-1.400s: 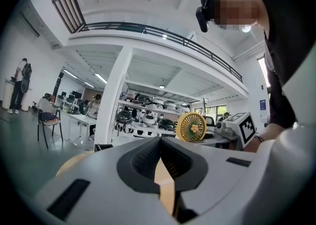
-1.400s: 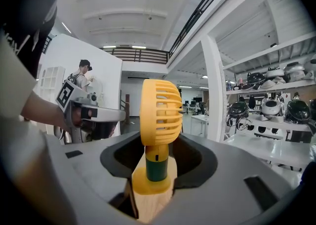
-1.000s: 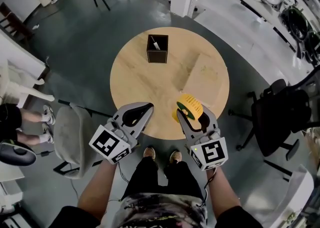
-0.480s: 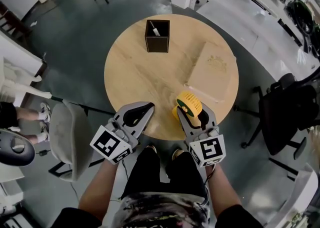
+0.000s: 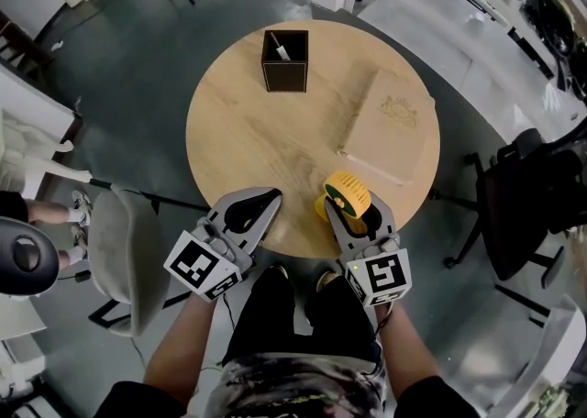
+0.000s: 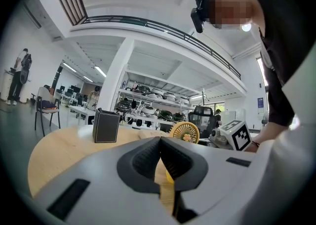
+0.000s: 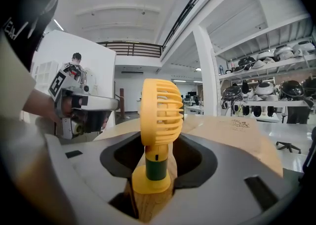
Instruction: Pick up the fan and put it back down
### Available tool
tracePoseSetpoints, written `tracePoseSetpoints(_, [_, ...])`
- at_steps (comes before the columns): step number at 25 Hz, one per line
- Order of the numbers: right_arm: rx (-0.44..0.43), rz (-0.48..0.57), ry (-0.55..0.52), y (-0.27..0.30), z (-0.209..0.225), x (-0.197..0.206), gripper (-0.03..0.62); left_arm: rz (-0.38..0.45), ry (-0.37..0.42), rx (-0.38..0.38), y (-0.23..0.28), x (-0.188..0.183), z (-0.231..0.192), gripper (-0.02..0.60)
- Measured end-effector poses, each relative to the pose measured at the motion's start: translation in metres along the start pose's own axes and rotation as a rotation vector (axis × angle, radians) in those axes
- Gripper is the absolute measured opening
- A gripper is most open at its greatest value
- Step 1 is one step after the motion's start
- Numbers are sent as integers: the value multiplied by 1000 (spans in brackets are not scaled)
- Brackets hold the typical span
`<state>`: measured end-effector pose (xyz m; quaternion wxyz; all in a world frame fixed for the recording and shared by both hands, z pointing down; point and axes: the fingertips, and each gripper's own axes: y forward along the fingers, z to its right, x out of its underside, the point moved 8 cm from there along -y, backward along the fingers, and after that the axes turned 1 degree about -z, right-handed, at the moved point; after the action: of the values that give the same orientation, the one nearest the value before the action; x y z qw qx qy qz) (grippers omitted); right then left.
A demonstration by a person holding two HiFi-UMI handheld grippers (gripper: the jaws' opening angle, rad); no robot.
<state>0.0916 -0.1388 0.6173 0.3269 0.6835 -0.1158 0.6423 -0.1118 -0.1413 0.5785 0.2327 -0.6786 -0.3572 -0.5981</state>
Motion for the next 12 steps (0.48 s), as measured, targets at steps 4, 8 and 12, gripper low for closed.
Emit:
tracePoseSetpoints(4, [3, -3, 8, 1, 0, 1, 183, 1, -1, 3, 0, -1, 1, 17])
tracePoseSetpoints(8, [7, 1, 29, 0, -1, 0, 187, 2, -2, 2, -2, -2, 1, 17])
tracePoseSetpoints(12, [-6, 8, 43, 0, 0, -1, 235, -2, -5, -2, -3, -2, 3, 17])
